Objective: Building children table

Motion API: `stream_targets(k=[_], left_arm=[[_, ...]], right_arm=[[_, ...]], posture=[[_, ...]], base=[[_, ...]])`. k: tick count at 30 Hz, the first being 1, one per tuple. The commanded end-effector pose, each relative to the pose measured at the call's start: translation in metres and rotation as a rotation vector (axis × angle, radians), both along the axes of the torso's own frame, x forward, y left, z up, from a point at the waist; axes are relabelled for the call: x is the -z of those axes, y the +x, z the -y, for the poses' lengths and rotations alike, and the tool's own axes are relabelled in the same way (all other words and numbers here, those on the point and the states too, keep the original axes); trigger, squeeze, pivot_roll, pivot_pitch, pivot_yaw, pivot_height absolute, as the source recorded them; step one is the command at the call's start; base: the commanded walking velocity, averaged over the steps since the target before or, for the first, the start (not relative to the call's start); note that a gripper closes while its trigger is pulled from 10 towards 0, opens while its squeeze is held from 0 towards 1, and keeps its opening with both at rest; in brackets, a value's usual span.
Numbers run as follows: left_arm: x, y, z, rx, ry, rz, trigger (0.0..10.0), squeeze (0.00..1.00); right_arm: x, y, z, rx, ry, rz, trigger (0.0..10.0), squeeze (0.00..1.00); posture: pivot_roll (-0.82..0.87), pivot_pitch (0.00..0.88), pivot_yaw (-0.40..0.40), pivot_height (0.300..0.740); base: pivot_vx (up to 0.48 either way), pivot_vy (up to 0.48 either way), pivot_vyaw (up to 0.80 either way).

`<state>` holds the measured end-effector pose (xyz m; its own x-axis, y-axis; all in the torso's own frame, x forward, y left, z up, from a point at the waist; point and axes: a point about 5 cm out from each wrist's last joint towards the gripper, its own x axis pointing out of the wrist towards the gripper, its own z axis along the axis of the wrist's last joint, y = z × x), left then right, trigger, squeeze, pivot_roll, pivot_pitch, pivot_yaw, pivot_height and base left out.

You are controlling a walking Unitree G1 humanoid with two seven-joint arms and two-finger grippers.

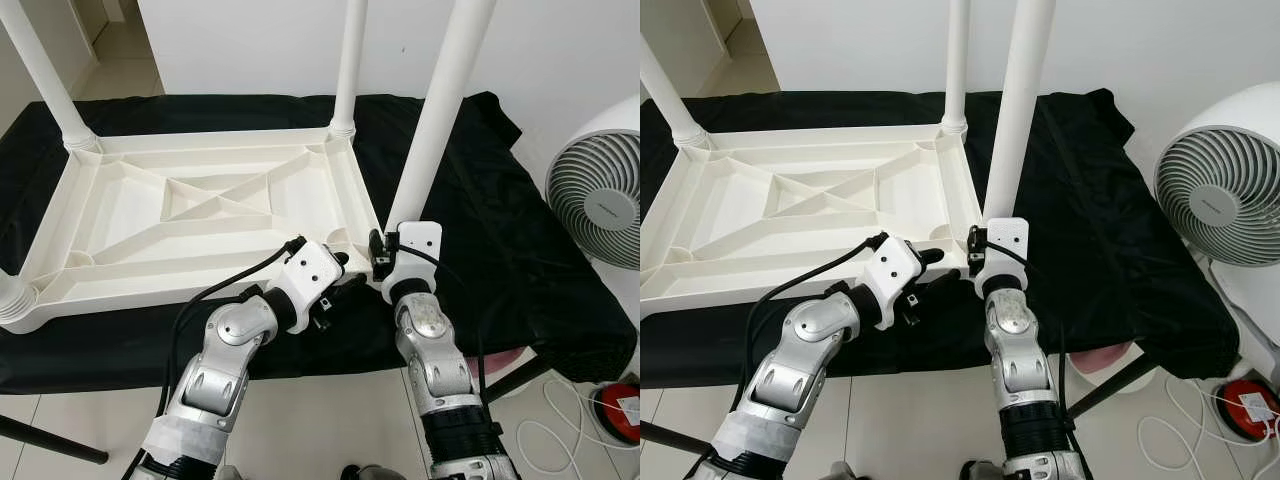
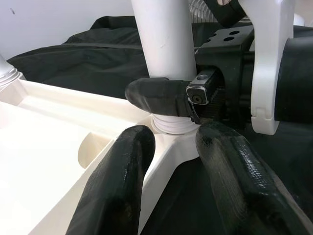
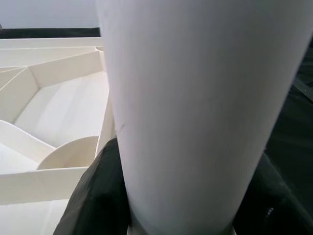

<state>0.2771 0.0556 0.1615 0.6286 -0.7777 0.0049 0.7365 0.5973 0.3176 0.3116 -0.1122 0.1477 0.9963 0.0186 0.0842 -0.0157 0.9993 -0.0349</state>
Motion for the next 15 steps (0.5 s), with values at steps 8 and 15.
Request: stream_targets(k=[8,15], left_arm=[[0.001,0.000,-0.007,-0.108,-0.026,0.017,10.0,0.00],[0.001,-0.001,-0.011,-0.109,-0.015,0.017,10.0,0.00]], right_arm=[[-0.014,0.005,0.019,-0.061,0.001,0.032,10.0,1.00],[-0.019,0.013,0.023,-0.476,-0.193,-0.003,10.0,0.00]], posture=[[-0.12,0.060,-0.007,0.740],[-0.11,0.051,0.007,0.740]], base=[[0.000,0.000,0.00],[0.000,0.000,0.00]])
